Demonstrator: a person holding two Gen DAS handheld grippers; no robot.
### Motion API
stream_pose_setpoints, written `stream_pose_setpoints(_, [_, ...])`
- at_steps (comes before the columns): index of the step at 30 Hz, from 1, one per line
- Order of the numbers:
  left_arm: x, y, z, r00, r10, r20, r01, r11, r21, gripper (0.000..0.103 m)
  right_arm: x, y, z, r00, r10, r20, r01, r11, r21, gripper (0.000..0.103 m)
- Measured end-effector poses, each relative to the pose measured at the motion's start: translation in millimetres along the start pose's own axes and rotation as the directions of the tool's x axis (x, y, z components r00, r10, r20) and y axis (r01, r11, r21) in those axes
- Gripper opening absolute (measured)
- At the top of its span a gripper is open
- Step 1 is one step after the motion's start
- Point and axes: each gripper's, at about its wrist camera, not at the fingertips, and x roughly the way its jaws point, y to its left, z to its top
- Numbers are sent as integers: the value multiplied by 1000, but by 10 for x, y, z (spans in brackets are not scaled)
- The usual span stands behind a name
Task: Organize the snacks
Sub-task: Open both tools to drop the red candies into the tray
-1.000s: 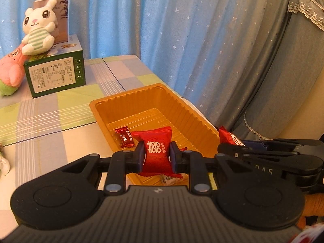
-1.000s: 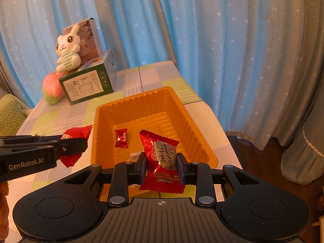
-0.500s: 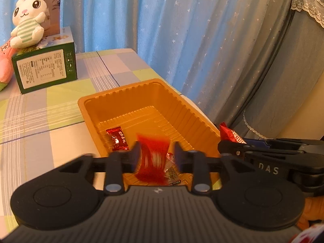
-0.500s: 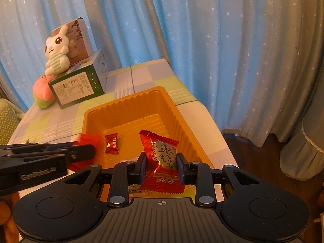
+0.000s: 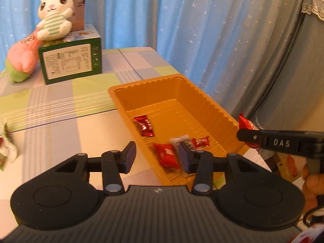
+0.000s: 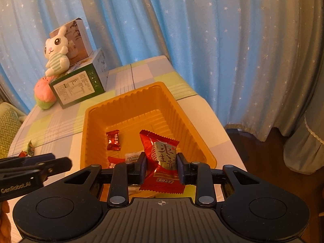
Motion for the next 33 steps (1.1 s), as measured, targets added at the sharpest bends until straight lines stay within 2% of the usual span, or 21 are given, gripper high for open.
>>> stream_pose_setpoints(11, [-139,162,-51,1000,12,14,-11,999,-39,41,56,140,190,1000,17,22,-16,999,-35,31])
stream_pose_setpoints(15, [-165,205,-54,1000,13,20,-12,999,-50,42,169,133,237,997,70,13,-70,998,-1,32])
stream_pose_setpoints(17, [-190,232,-64,1000,14,22,-13,998,-58,42,203,98,249,997,83,5,-83,995,46,49])
stream_pose_setpoints(18, [-200,245,-70,1000,15,22,-14,998,-60,43,184,87,242,997,79,19,-80,995,59,68])
stream_pose_setpoints(19, [-213,258,-79,1000,17,22,-16,998,-63,44,154,79,237,996,81,36,-83,994,66,74])
stream_pose_setpoints(27, [-334,318,-146,999,31,19,-29,996,-87,48,-55,54,70,998,51,32,-54,994,98,74])
stream_pose_setpoints(33, [-519,321,-206,998,44,33,-41,995,-93,50,-266,185,-108,999,37,20,-38,997,68,74])
